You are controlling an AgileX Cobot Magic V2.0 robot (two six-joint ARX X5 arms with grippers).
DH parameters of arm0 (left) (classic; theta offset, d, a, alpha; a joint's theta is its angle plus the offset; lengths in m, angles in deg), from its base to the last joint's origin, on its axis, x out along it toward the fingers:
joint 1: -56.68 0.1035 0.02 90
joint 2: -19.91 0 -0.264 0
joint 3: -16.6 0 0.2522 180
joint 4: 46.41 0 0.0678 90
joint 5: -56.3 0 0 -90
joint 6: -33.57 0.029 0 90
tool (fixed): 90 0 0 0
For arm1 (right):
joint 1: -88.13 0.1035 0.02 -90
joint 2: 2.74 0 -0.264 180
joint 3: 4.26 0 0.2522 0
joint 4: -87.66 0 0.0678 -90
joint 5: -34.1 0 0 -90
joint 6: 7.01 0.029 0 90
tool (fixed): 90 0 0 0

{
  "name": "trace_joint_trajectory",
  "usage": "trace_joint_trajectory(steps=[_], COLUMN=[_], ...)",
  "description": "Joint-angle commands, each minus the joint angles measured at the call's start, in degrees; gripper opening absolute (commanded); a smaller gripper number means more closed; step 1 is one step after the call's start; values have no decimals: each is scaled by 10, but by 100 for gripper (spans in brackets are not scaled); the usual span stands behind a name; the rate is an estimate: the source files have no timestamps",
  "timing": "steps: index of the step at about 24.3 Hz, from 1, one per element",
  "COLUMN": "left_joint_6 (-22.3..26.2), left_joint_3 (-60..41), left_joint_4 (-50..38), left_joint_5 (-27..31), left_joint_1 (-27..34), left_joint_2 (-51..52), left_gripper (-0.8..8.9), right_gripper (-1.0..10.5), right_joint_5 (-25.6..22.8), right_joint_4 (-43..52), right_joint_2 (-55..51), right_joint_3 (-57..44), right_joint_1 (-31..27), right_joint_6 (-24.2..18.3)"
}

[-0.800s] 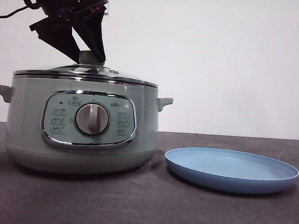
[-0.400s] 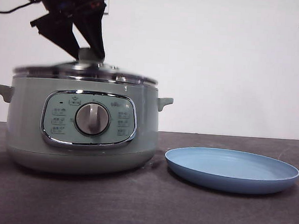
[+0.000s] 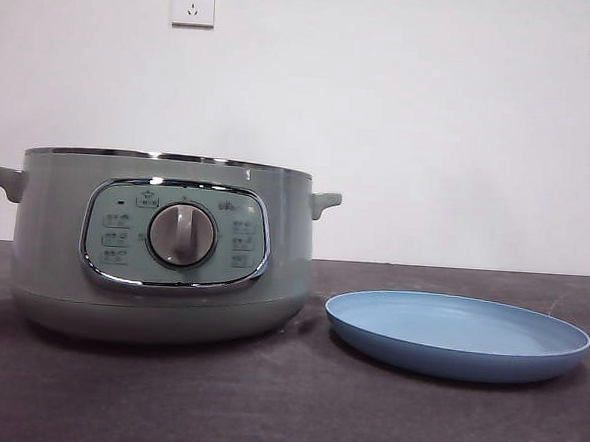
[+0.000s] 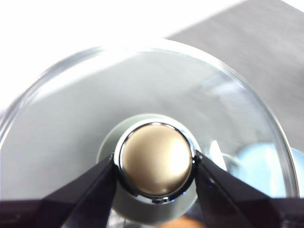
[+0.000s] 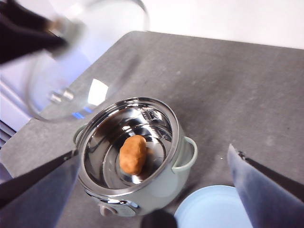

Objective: Take the potato out from the steamer,put the potato on the plate,close the lid

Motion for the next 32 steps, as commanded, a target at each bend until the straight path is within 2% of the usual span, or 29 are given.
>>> trace_joint_trajectory(steps=[1, 8, 12, 14, 16, 22, 25, 32], left_joint_6=[34, 52, 52, 52, 52, 51, 50, 47], left_joint_3=[79, 209, 228, 228, 228, 228, 228, 228], left_joint_4=[36, 176, 209, 209, 209, 209, 209, 210], left_joint_5=[58, 232, 347, 375, 374, 371, 349, 331], left_joint_1=[2, 2, 2, 2, 2, 2, 2, 2], left_joint_2=[11, 11, 22, 28, 33, 36, 36, 35], left_gripper=[-8, -8, -8, -8, -8, -8, -8, -8], right_gripper=[535, 535, 535, 535, 535, 536, 536, 535], right_joint_5=[0, -10, -74, -96, -120, -269, -289, -285], right_joint_4=[-9, -64, -85, -93, -99, -89, -78, -71], right_joint_2=[38, 170, 250, 286, 322, 448, 498, 571], right_joint_3=[20, 143, 225, 257, 285, 318, 318, 318], right_joint_1=[22, 97, 156, 181, 209, 293, 304, 303], right_joint_6=[5, -12, -27, -32, -41, -72, -76, -76])
